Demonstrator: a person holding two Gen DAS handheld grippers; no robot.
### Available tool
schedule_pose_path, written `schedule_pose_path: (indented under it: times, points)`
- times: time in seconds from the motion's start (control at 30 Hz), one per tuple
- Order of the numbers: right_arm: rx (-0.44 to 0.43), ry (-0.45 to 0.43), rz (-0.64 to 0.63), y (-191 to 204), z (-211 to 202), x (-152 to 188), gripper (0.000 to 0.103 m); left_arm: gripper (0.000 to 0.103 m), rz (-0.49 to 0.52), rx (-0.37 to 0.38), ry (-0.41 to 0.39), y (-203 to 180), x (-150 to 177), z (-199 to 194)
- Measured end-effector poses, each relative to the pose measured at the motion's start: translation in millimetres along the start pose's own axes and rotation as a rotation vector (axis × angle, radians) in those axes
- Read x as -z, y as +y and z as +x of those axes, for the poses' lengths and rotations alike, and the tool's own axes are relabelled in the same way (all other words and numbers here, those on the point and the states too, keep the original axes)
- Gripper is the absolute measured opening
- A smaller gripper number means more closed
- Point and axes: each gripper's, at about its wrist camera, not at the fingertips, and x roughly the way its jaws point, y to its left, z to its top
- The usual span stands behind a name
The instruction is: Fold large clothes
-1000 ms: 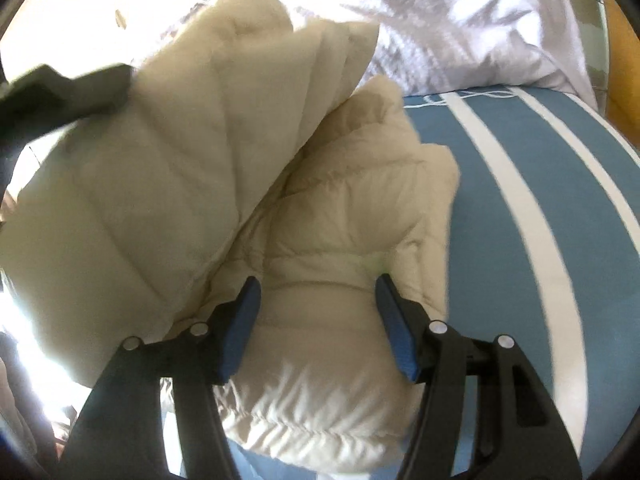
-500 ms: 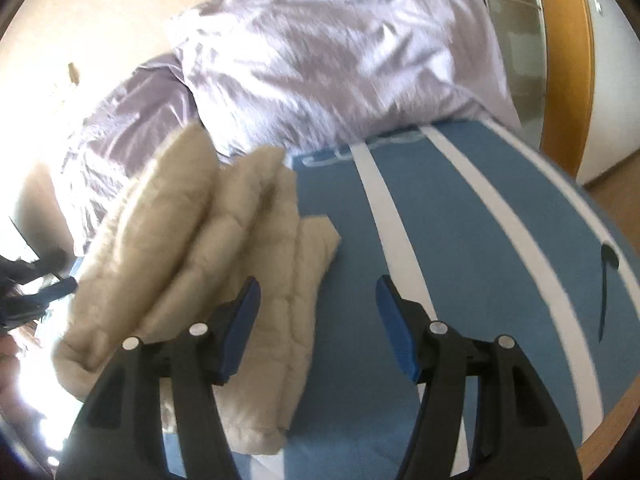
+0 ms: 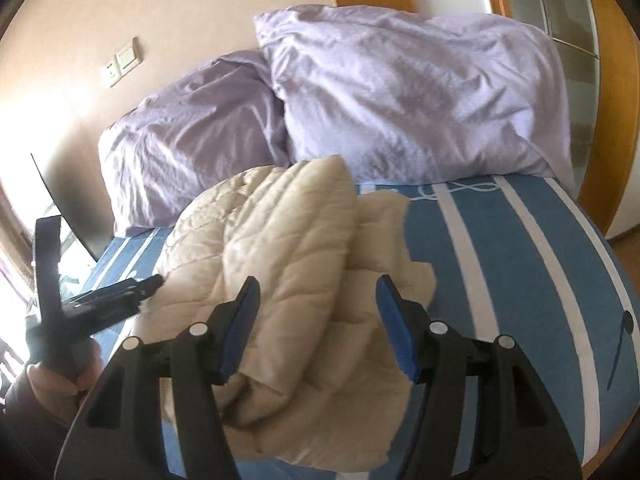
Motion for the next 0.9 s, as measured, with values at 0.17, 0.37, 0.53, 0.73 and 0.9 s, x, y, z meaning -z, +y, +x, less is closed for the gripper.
schedule_pose_path:
  times: [0.17, 0.37, 0.53, 0.73, 0.9]
  points:
    - [-0.010, 0.000, -0.009, 10.6, 2.9, -1.8, 0.060, 0.066, 0.020, 0.029, 0.029, -11.7, 3.2, 8.6]
    - [-0.015, -0.001, -0.026, 22.9, 7.1, -7.5, 0.060, 0.066, 0.039, 0.049, 0.041, -29.0, 7.2, 15.2]
    - [-0.001, 0.009, -0.025, 28.4, 18.1, -11.1, 0.059, 0.066, 0.048, 0.059, 0.044, -39.2, 11.7, 19.4]
    - [0.037, 0.018, -0.002, 25.9, 33.0, -12.4, 0.056, 0.066, 0.062, 0.071, 0.046, -45.0, 14.3, 22.6]
    - [0.091, 0.006, -0.008, 24.5, 42.4, -12.9, 0.056, 0.066, 0.072, 0.082, 0.045, -48.6, 17.2, 25.0]
